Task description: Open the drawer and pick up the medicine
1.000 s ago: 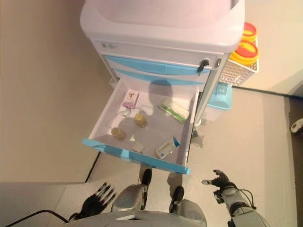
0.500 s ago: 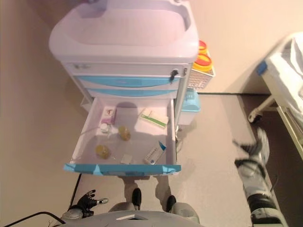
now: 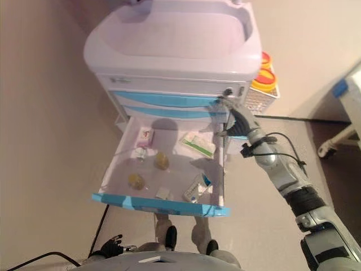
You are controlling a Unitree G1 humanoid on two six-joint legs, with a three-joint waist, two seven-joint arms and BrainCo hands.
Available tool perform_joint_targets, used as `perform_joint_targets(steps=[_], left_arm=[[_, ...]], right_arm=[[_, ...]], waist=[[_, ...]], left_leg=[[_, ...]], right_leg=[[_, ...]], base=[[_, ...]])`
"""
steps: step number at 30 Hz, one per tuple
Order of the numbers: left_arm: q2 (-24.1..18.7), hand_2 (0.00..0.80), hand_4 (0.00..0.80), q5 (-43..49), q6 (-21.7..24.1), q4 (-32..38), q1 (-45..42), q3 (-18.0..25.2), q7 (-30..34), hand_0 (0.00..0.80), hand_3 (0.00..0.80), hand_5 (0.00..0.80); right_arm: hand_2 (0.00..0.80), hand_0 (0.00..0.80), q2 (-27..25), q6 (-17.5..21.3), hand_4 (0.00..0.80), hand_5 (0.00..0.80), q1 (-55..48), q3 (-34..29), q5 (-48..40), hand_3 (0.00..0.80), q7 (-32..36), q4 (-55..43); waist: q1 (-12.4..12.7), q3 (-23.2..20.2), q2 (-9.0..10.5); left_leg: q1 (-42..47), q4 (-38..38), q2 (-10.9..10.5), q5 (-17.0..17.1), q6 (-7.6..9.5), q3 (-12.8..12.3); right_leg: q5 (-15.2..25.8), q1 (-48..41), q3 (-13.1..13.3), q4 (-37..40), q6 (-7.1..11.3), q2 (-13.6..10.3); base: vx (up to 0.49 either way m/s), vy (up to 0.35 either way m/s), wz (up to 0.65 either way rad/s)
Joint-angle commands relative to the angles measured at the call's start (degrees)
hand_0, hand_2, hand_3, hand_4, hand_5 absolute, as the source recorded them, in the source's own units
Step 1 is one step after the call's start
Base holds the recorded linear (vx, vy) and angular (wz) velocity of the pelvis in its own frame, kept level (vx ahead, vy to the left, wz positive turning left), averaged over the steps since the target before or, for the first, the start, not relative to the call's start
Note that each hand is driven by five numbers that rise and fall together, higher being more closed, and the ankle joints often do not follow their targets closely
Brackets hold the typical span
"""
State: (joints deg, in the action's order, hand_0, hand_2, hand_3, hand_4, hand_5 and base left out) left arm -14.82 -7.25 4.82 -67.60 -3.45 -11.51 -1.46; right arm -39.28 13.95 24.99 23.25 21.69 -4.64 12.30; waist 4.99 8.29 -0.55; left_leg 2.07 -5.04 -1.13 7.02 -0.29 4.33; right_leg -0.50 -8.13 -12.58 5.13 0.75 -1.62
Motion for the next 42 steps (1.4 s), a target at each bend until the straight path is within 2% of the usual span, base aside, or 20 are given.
perform_joint_targets(steps=[1, 6, 11, 20, 28, 35, 39, 42], left_arm=[[-2.1, 0.0, 0.0, -0.1, -0.1, -1.2, 2.6, -1.9, 0.8, 0.0, 0.0, 0.0], [-3.1, 0.0, 0.0, -0.3, -0.6, -0.2, 1.8, -2.3, 1.1, 0.0, 0.0, 0.0], [-4.6, 0.0, 0.0, -0.8, -0.5, 0.2, 2.5, -3.0, 1.6, 0.0, 0.0, 0.0], [-6.0, 0.0, 0.0, -0.4, 0.7, -0.2, 3.0, -3.9, 2.6, 0.0, 0.0, 0.0], [-6.4, 0.0, 0.0, 0.4, 1.8, -0.4, 2.6, -4.0, 3.0, 0.0, 0.0, 0.0], [-6.6, 0.0, 0.0, 0.5, 2.3, -0.1, 2.6, -3.7, 2.9, 0.0, 0.0, 0.0], [-6.6, 0.0, 0.0, 0.6, 2.4, -0.1, 2.8, -3.7, 2.7, 0.0, 0.0, 0.0], [-6.4, 0.0, 0.0, 0.7, 2.4, -0.1, 2.5, -3.3, 2.6, 0.0, 0.0, 0.0]], right_arm=[[0.0, 0.0, 1.6, 0.0, 0.0, 0.0, 8.3, 4.7, 4.7, 0.0, -1.3, 2.3], [0.0, 0.0, 4.1, -2.9, 0.0, 0.0, 13.8, 10.9, 12.2, 0.0, -1.6, 10.1], [0.0, 0.0, 6.2, -8.1, 0.0, 0.0, 19.6, 16.0, 14.3, 0.0, -0.1, 20.6], [0.0, 0.0, 10.1, -10.0, 0.0, 0.0, 23.5, 18.8, 17.1, 0.0, 1.6, 34.7], [0.0, 0.0, 12.7, -11.4, 0.0, 0.0, 23.7, 19.9, 20.9, 0.0, 3.5, 40.2], [0.0, 0.0, 13.7, -12.5, 0.0, 0.0, 23.2, 20.7, 23.7, 0.0, 5.1, 41.2], [0.0, 0.0, 13.9, -13.2, 0.0, 0.0, 22.6, 19.9, 20.7, 0.0, 1.9, 41.2], [0.0, 0.0, 13.9, -12.6, 0.0, 0.0, 21.9, 18.5, 22.1, 0.0, -0.2, 40.6]], waist=[[2.9, 0.9, 2.92], [6.6, 1.4, 2.81], [10.4, 2.7, 2.84], [15.1, 4.0, 3.24], [17.0, 4.6, 3.73], [17.4, 5.0, 4.06], [17.2, 5.0, 4.2], [16.8, 4.9, 4.19]], left_leg=[[0.0, 2.5, -4.4, -9.1, 1.5, 1.1], [-1.0, 1.7, -4.8, -7.8, 1.54, 3.6], [-2.9, 1.0, -5.0, -6.1, 1.28, 6.6], [-5.2, 0.4, -5.2, -4.0, 0.58, 10.6], [-6.0, 0.5, -5.4, -3.4, 0.51, 11.7], [-6.3, 0.4, -5.2, -3.1, 0.46, 11.8], [-6.3, 0.2, -5.1, -3.0, 0.41, 11.7], [-6.1, 0.3, -5.1, -3.2, 0.41, 11.4]], right_leg=[[-1.2, 4.7, 0.1, -5.7, 2.84, -2.3], [-1.4, 4.7, -3.0, -6.2, 3.09, -2.9], [-1.9, 5.2, -6.2, -6.8, 3.09, -3.3], [-2.9, 4.5, -10.3, -6.7, 2.93, -3.4], [-3.2, 4.2, -11.7, -6.9, 2.99, -3.6], [-3.3, 4.0, -11.9, -6.9, 3.11, -3.5], [-3.1, 3.9, -11.7, -6.6, 3.21, -3.5], [-3.0, 3.9, -11.5, -6.5, 3.32, -3.5]], base=[[-0.004, 0.012, 0.27], [0.004, 0.009, 0.34], [-0.033, -0.018, 0.4], [0.007, -0.028, 0.38], [0.02, -0.009, 0.14], [0.005, -0.001, 0.02], [0.0, 0.0, 0.0], [0.0, 0.0, 0.0]])
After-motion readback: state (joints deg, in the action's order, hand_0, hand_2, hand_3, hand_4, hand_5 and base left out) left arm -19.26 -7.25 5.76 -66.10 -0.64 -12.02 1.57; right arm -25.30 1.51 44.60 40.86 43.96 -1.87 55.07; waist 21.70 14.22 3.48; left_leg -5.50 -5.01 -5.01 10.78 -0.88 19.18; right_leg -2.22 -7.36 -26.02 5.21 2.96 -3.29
